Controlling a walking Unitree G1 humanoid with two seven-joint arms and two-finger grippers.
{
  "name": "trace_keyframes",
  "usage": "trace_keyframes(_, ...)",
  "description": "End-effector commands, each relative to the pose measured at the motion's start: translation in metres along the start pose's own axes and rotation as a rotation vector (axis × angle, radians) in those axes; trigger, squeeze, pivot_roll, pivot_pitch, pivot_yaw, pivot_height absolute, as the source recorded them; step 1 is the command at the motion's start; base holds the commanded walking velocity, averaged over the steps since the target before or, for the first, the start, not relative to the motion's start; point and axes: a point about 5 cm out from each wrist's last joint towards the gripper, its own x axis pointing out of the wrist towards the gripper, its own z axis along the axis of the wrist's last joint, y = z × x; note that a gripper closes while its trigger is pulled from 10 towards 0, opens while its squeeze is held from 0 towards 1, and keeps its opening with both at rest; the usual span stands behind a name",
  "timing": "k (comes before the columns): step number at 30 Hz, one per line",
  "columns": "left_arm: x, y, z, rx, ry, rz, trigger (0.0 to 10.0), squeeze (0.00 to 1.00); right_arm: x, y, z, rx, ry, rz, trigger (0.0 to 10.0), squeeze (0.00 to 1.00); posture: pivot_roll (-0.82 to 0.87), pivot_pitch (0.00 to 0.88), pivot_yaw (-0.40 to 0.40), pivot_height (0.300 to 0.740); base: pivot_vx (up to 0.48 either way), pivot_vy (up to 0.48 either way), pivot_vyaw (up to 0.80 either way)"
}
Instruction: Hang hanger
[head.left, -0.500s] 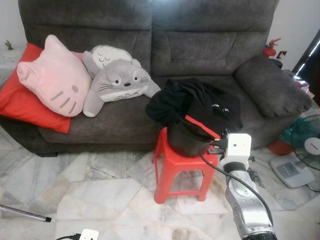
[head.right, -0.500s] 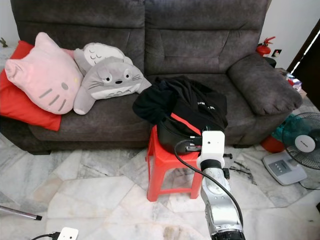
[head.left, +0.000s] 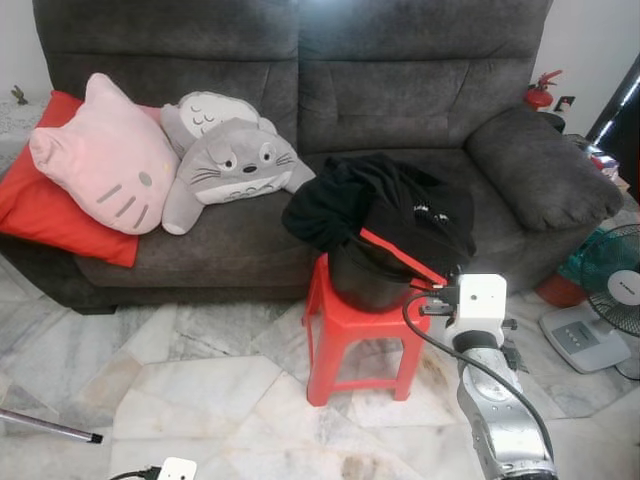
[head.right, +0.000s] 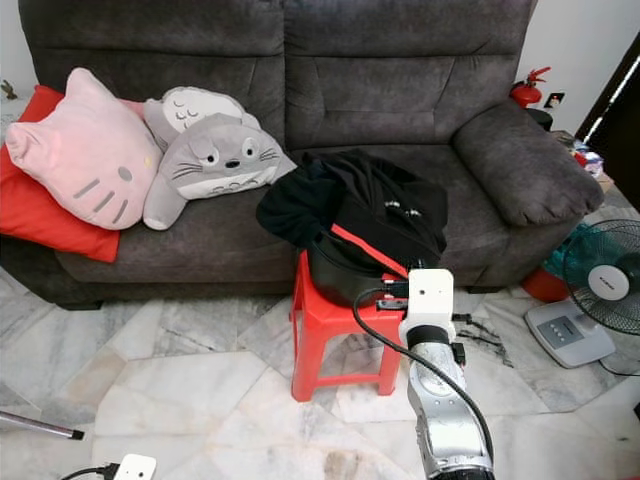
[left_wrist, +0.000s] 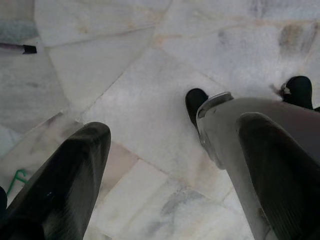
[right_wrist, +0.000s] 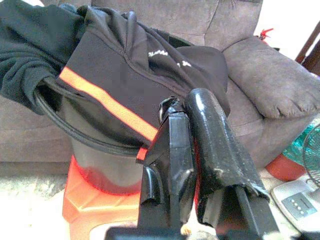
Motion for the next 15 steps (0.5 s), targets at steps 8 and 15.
trace_keyframes(8,-0.0007,-0.0044,-0.0058,-0.003,0.024,-0.021,10.0,0.0,-0.0004,-0.0017,0.0006,-0.003,-0.009,-0.007,10.0,0.0,-0.06,0.039,-0.043,0.74,0.255,0.0,0.0)
trace_keyframes(15,-0.0007,-0.0044,-0.0058,-0.003,0.024,-0.021,10.0,0.0,-0.0004,-0.0017,0.0006,-0.003,-0.009,-0.007,10.0,0.0,-0.06,0.039,-0.043,0.74,0.255,0.0,0.0)
